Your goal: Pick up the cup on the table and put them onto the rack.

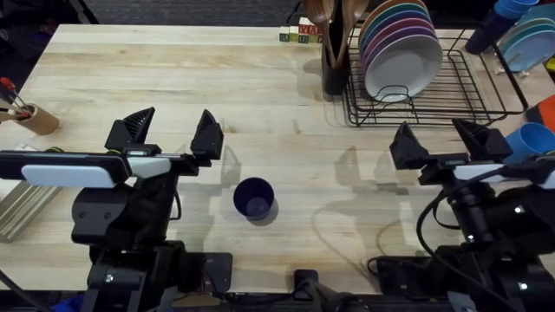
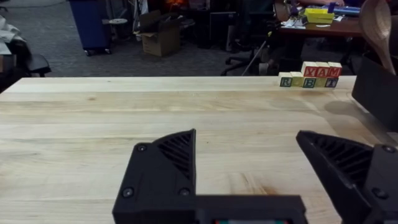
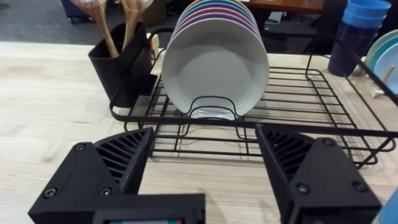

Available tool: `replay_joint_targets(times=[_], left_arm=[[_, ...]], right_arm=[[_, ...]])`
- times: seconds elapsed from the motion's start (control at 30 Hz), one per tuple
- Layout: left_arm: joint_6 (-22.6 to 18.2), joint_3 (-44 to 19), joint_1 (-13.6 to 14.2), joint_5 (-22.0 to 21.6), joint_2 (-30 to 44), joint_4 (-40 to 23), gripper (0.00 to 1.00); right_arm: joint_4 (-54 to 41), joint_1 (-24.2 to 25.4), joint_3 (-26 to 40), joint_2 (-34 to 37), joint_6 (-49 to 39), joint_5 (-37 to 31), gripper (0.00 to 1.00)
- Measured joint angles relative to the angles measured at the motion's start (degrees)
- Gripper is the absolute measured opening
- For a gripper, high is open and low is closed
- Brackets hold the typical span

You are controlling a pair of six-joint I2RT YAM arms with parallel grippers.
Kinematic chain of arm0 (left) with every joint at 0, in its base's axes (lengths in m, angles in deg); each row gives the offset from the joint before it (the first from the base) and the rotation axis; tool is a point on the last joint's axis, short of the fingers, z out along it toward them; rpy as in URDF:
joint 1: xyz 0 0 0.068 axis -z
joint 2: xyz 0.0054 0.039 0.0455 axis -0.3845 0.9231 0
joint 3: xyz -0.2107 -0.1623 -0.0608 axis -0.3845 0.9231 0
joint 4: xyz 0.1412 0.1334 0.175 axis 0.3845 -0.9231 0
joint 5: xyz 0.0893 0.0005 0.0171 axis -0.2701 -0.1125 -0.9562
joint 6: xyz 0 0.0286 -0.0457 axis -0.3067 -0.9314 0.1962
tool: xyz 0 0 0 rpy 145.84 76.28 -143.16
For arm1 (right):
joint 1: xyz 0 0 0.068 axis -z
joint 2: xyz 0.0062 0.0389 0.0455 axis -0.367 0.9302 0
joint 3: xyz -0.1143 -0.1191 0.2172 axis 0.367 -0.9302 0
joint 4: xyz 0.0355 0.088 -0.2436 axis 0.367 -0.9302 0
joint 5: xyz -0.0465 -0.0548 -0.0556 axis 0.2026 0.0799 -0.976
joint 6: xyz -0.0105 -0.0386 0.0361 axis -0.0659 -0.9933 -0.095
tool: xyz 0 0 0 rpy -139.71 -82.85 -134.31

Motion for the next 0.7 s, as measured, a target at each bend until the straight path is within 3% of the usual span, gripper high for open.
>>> replay_joint_targets(times=[0.7], left_arm=[[0.02, -0.89, 0.0, -1.1, 0.0, -1.48, 0.993]], right_arm=[[-2.29, 0.0, 1.02, 0.02, -0.64, -2.49, 0.993]])
